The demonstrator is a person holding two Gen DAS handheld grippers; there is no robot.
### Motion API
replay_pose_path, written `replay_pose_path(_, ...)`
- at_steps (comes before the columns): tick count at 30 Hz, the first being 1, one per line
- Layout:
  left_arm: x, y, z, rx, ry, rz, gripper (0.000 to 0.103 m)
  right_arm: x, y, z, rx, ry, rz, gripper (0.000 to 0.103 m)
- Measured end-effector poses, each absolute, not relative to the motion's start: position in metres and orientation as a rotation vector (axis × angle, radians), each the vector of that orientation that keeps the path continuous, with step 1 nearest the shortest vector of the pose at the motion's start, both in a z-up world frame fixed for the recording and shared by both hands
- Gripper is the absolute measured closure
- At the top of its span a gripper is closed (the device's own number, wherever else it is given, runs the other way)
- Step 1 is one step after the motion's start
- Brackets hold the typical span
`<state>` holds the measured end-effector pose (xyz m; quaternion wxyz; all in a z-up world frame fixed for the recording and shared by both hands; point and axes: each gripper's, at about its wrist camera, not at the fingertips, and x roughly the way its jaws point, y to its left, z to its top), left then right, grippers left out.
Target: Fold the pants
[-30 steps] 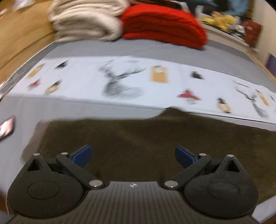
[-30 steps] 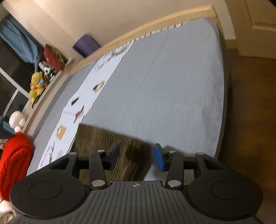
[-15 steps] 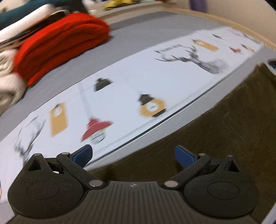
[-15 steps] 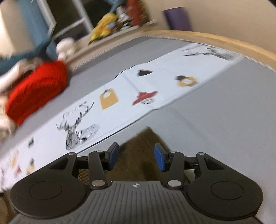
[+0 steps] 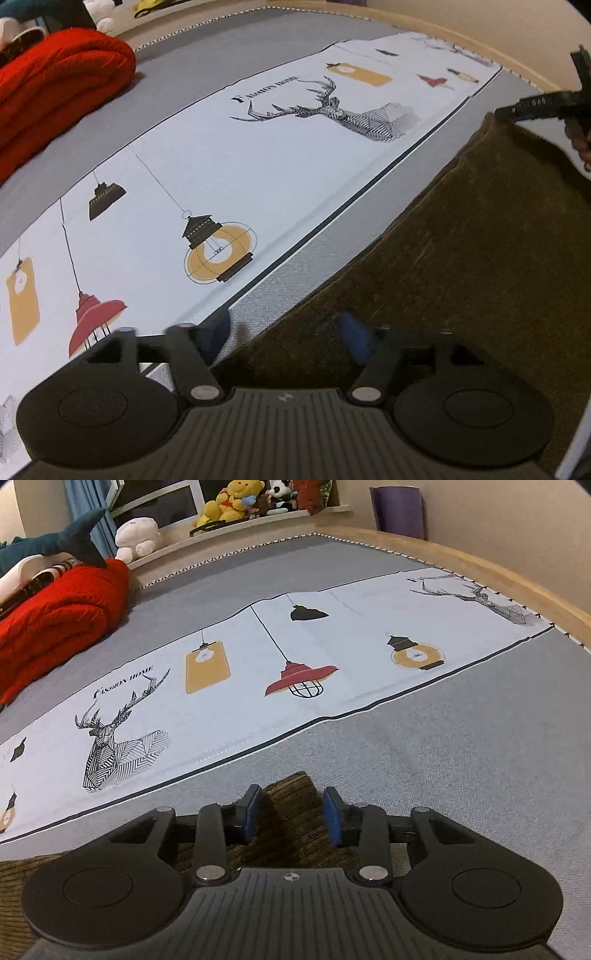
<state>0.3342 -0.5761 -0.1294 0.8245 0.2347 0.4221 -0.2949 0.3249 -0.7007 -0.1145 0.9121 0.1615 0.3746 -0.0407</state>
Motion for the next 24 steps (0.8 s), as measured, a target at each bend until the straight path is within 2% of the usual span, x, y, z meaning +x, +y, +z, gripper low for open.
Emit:
replay_pose_path(3, 0.333, -0.583, -0.129, 0.496, 0.891, -0.665, 0.03, 0.33, -0.698, -0.119, 0.318, 0.792, -0.088, 0.06)
replay_pose_path(4, 0.331, -0.587, -0.13, 0.496, 0.884, -0.678, 0.038, 0.33, -0.696, -0.118, 0.31, 0.788, -0.084, 0.059)
replay_pose_path(5, 0.328, -0.592, -0.131, 0.502, 0.879, -0.69, 0.046, 0.329, -0.694, -0.118, 0.297, 0.778, -0.088, 0.067)
replay_pose_path(6, 0.326, -0.595, -0.132, 0.508, 0.881, -0.704, 0.065, 0.329, -0.692, -0.117, 0.277, 0.77, -0.093, 0.072)
replay_pose_path(7, 0.325, -0.6, -0.133, 0.503, 0.884, -0.711, 0.075, 0.328, -0.689, -0.116, 0.256, 0.768, -0.092, 0.074)
replay_pose_path(9, 0.32, -0.604, -0.132, 0.491, 0.862, -0.704, 0.086, 0.326, -0.684, -0.114, 0.217, 0.752, -0.103, 0.081)
replay_pose_path(10, 0.317, -0.605, -0.132, 0.496, 0.85, -0.695, 0.089, 0.324, -0.683, -0.113, 0.204, 0.741, -0.113, 0.084)
replay_pose_path(11, 0.315, -0.605, -0.132, 0.497, 0.844, -0.688, 0.091, 0.323, -0.682, -0.112, 0.199, 0.727, -0.126, 0.09)
replay_pose_path(20, 0.302, -0.584, -0.1, 0.386, 0.764, -0.695, 0.094, 0.303, -0.686, -0.084, 0.272, 0.583, -0.128, 0.093)
replay_pose_path(24, 0.323, -0.593, -0.121, 0.402, 0.801, -0.634, 0.095, 0.318, -0.684, -0.087, 0.269, 0.584, -0.144, 0.093)
